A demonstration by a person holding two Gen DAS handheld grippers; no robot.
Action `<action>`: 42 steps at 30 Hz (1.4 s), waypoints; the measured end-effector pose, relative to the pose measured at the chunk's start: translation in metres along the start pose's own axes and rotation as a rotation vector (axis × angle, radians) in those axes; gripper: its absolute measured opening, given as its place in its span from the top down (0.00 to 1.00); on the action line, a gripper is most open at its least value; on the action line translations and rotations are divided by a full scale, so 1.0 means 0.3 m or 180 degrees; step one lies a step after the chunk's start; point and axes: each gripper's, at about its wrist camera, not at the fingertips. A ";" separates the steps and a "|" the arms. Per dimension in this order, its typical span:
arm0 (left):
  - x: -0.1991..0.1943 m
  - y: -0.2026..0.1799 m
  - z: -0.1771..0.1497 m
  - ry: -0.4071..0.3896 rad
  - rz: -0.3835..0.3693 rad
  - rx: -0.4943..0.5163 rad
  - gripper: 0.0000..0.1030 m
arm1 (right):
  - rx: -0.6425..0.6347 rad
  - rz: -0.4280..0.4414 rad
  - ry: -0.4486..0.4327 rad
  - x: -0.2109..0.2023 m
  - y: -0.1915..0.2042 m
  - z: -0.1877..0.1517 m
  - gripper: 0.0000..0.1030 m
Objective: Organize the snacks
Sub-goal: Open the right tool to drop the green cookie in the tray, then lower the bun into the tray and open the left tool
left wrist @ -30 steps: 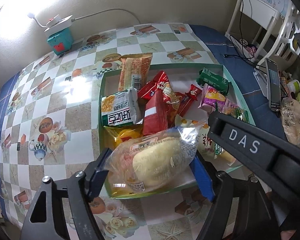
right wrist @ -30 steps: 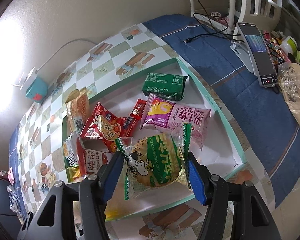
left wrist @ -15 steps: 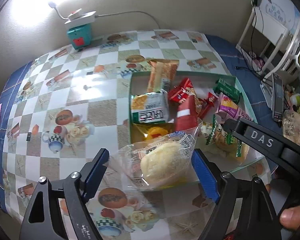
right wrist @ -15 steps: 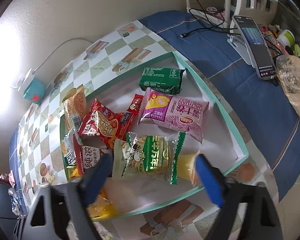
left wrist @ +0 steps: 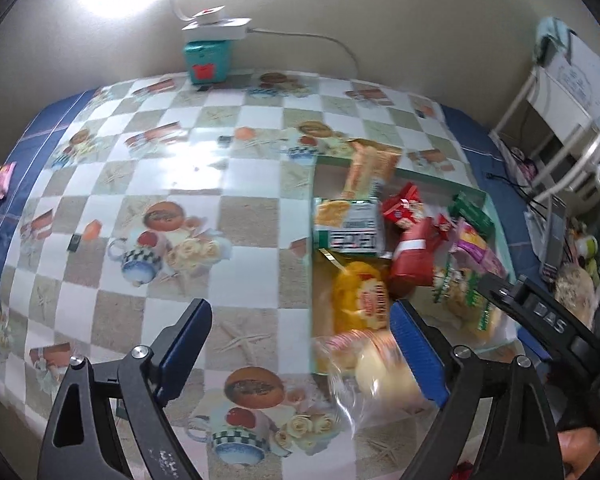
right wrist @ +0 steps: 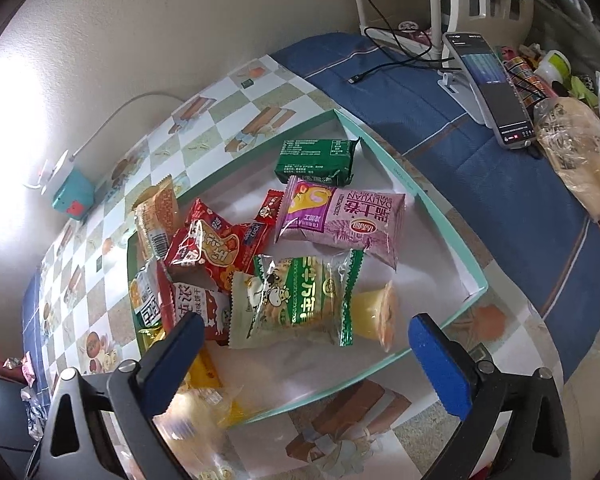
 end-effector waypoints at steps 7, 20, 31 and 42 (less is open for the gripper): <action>0.056 0.038 -0.034 0.0282 0.0144 -0.0146 0.12 | -0.0093 0.0012 -0.0006 -0.017 0.007 -0.035 0.00; 0.206 -0.103 -0.182 0.1085 -0.0192 0.0281 0.12 | 0.0102 -0.0033 0.0038 -0.059 -0.078 -0.106 0.00; 0.277 -0.203 -0.210 0.1182 -0.0127 0.0421 0.30 | 0.0137 0.0028 0.0161 -0.037 -0.094 -0.099 0.00; 0.108 -0.221 -0.197 0.0796 -0.0273 0.0558 0.37 | 0.0291 0.0151 0.0090 -0.060 -0.123 -0.087 0.00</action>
Point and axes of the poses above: each gripper's, at about its wrist camera, not at the fingertips, and x roughly the way its jaws point, y to its left, z to its top, and after that the axes turned 10 degrees about y, right-handed
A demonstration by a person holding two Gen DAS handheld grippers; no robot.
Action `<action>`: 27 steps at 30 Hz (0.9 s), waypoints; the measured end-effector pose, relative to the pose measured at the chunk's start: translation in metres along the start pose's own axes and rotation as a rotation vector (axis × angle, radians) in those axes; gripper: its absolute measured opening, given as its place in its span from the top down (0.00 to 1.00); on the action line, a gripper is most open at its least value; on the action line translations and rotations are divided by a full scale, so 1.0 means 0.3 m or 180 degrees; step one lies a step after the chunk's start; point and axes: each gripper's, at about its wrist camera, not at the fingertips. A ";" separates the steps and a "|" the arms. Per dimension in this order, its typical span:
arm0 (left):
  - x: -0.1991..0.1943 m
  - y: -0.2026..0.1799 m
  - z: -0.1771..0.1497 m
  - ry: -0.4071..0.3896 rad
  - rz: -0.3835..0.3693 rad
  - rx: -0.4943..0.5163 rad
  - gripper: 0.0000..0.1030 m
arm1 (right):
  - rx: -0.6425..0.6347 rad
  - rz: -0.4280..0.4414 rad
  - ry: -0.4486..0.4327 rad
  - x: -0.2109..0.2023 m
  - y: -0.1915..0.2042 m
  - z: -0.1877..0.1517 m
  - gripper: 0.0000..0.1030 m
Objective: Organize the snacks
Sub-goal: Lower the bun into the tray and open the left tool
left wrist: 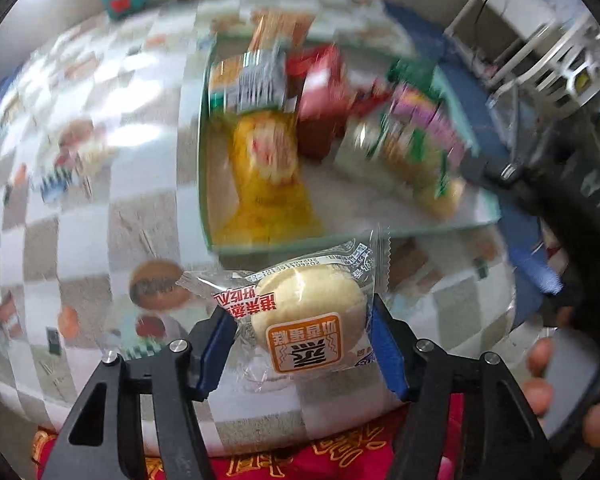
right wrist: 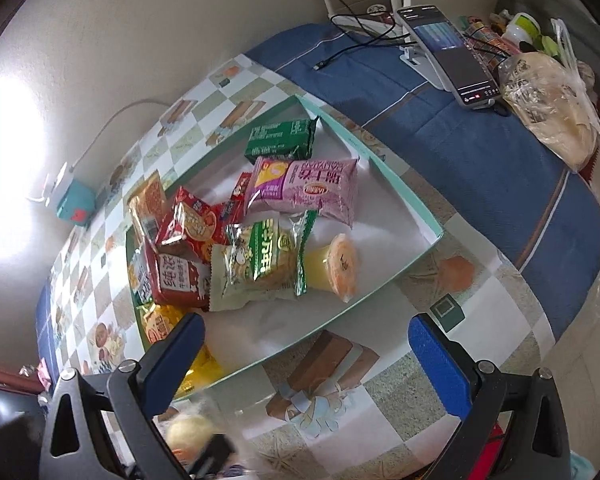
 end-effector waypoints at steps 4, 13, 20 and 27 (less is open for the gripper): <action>-0.025 -0.016 0.068 -0.0276 0.0109 -0.0001 0.37 | 0.0101 0.0031 -0.0059 -0.016 -0.019 0.012 0.00; 0.041 -0.088 0.235 -0.0471 0.0168 0.0276 0.35 | 0.0210 0.0066 -0.0102 -0.030 -0.038 0.025 0.00; -0.005 -0.077 0.170 -0.0490 0.0104 0.0272 0.09 | 0.0170 0.0092 -0.0077 -0.024 -0.030 0.022 0.00; -0.063 0.097 0.088 -0.0441 0.0407 -0.0312 0.09 | 0.0106 0.0053 0.0039 0.004 -0.016 0.000 0.00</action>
Point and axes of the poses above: each gripper's, at about its wrist camera, not at the fingertips, and x roughly the way its jaws point, y to its left, z to its top, and after that the axes turned 10 degrees about y, right-handed
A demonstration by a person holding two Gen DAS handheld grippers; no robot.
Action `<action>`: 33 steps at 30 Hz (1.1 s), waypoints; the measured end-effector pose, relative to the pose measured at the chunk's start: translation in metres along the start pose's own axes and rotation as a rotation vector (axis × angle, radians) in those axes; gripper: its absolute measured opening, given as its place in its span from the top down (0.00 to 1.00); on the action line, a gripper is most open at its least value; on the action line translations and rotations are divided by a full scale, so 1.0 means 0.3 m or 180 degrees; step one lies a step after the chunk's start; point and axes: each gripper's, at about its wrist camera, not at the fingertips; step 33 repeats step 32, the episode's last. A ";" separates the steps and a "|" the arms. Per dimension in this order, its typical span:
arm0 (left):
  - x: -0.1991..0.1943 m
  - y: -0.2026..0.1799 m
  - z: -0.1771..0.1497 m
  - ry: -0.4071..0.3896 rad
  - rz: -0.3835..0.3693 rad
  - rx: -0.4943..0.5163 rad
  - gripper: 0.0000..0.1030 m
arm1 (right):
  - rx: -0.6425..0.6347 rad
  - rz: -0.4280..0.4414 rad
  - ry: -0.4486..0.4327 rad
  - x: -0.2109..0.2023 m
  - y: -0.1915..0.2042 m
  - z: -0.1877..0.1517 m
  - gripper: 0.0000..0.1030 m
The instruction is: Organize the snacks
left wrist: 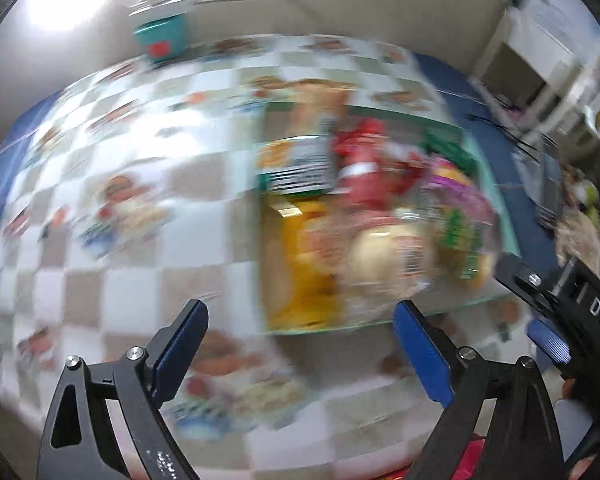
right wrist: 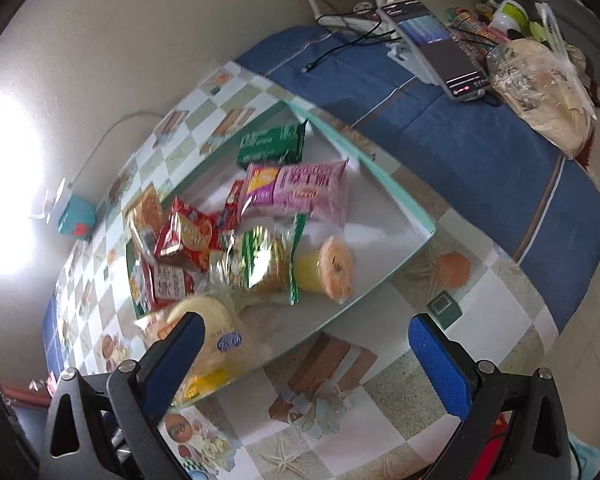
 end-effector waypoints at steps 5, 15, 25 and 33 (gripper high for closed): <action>-0.024 0.182 -0.046 0.0034 0.0394 -0.0537 0.09 | -0.0340 -0.0041 0.0144 0.026 0.073 -0.054 0.00; -0.071 0.293 -0.118 0.0065 0.0552 -0.0644 0.09 | -0.1021 -0.0195 0.0108 0.004 0.217 -0.182 0.00; -0.071 0.272 -0.122 0.0086 0.0600 -0.0517 0.09 | -0.1213 -0.0262 0.0017 -0.010 0.266 -0.216 0.00; -0.080 0.271 -0.122 0.0026 0.0620 -0.0505 0.09 | -0.1294 -0.0271 0.0004 -0.013 0.283 -0.223 0.00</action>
Point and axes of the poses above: each gripper's, at about its wrist camera, not at the fingertips, and x roughly the way its jaws point, y to its left, z to its top, and after that the axes turned 10 degrees about y, right-handed
